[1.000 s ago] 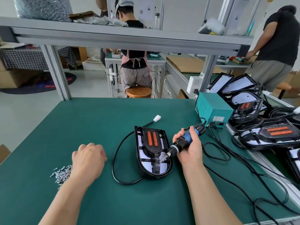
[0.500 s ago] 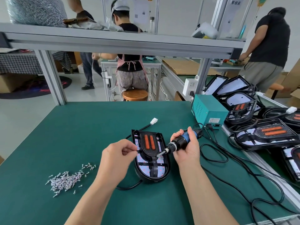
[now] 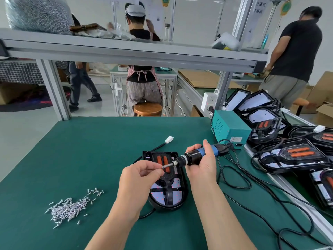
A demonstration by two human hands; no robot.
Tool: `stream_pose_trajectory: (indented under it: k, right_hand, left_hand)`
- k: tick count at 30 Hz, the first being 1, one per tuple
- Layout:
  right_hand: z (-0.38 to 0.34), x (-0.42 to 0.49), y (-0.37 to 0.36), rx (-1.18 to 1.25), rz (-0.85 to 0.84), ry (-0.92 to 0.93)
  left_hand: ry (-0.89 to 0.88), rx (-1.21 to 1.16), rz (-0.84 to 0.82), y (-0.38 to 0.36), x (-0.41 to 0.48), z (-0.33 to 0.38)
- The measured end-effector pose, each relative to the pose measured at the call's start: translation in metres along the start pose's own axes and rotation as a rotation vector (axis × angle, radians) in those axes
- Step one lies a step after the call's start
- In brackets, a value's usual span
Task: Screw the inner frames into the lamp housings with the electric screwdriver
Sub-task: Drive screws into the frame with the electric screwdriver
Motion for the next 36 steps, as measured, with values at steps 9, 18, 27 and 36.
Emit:
stream_pose_trajectory:
  k: [9,18,27,36]
  right_hand:
    - [0.011,-0.003,-0.002,-0.034,0.041,0.006]
    - [0.012,-0.009,0.002,-0.086,0.111,-0.026]
    - [0.013,-0.011,0.001,-0.077,0.117,-0.064]
    - [0.016,-0.009,0.005,-0.145,0.117,-0.070]
  left_hand:
    - [0.010,-0.035,0.070,0.002,0.003,-0.003]
    - [-0.365,0.356,0.217,-0.004,-0.009,-0.005]
    - [-0.314,0.293,0.201,-0.008,-0.002,-0.007]
    - [-0.415,0.353,0.163,-0.004,0.001,-0.013]
Point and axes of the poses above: each hand's wrist, its own x-axis towards the middle knuckle, its own y-axis out of the back of the hand, z = x × y, the point moved 2 cm from there along x, towards the middle knuckle
